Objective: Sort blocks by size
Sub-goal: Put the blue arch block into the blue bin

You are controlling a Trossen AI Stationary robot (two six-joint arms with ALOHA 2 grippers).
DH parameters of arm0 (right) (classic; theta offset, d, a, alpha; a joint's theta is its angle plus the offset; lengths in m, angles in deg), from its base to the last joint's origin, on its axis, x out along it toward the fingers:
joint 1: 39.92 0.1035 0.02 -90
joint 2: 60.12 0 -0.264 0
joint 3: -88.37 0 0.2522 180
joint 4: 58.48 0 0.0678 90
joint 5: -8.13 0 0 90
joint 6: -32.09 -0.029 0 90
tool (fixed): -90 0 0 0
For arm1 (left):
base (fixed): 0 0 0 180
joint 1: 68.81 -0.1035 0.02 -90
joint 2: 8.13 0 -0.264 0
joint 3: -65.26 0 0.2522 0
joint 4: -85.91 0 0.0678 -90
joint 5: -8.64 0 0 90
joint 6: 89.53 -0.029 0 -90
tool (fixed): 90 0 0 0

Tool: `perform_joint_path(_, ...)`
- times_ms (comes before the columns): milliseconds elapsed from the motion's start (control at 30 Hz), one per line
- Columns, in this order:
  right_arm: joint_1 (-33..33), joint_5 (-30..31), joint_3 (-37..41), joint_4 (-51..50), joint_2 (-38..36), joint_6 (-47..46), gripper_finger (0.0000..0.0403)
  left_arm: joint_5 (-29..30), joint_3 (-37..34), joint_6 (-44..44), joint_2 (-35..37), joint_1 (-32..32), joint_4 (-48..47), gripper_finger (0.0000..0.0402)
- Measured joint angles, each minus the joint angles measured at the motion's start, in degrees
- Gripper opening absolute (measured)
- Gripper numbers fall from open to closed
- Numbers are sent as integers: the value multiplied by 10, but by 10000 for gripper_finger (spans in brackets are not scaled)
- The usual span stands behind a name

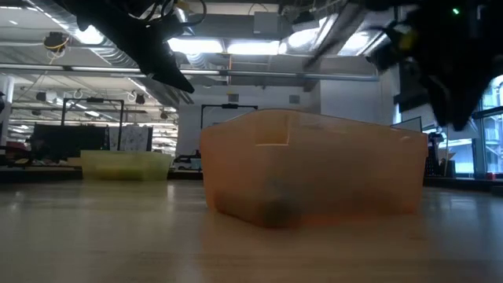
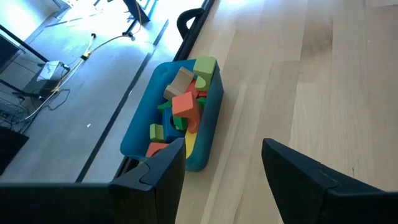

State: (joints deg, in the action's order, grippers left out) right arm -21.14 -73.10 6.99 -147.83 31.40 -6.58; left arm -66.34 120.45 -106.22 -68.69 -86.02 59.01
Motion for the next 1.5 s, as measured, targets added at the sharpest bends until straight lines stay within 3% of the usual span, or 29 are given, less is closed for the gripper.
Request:
perform_joint_path(300,46,-76,86,-26,-11,-46,232,0,0,2,0,0,0,196)
perform_joint_path(867,186,-152,177,-9,-11,-50,232,0,0,2,0,0,0,196)
perform_joint_path(1500,210,-106,242,84,-10,-45,232,0,0,2,0,0,1,196)
